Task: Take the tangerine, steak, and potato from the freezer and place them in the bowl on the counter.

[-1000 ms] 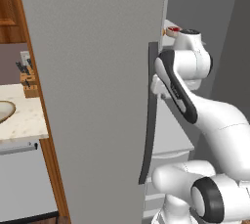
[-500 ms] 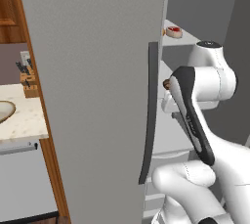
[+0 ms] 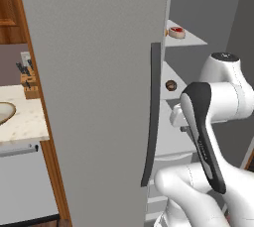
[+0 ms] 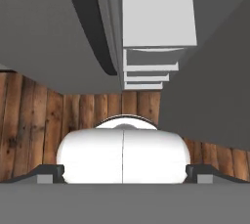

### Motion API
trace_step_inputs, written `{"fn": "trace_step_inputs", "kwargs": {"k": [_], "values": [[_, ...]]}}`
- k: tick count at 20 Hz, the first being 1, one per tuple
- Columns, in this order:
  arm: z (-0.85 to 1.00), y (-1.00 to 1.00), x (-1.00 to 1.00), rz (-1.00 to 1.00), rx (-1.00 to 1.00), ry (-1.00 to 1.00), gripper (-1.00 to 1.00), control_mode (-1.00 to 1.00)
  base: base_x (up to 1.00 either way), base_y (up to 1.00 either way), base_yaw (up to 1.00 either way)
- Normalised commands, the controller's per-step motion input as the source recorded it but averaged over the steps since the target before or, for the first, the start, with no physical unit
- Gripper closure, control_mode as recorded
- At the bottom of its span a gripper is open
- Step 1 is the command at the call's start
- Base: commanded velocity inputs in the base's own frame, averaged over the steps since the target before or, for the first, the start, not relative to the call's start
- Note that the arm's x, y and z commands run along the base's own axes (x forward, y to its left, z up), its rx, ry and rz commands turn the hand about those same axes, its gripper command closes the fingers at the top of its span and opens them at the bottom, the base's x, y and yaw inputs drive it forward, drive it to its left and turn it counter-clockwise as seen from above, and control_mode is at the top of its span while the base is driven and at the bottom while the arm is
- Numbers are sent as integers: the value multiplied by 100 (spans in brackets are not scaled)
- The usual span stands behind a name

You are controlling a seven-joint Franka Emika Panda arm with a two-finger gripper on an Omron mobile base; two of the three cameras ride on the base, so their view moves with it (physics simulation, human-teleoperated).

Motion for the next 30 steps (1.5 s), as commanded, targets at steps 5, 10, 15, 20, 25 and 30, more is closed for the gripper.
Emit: {"fn": "trace_step_inputs", "kwargs": {"k": [5, 10, 15, 20, 25, 30], "values": [[0, 0, -14, 0, 0, 0, -100, 100, -1, 0, 0], [0, 0, 0, 0, 0, 0, -100, 100, 4, -14, 0], [0, 0, 0, 0, 0, 0, -100, 100, 43, -6, 0], [0, 0, 0, 0, 0, 0, -100, 100, 55, 0, 0], [0, 0, 0, 0, 0, 0, -100, 100, 46, -18, 0], [0, 0, 0, 0, 0, 0, -100, 100, 16, -58, 0]]}}
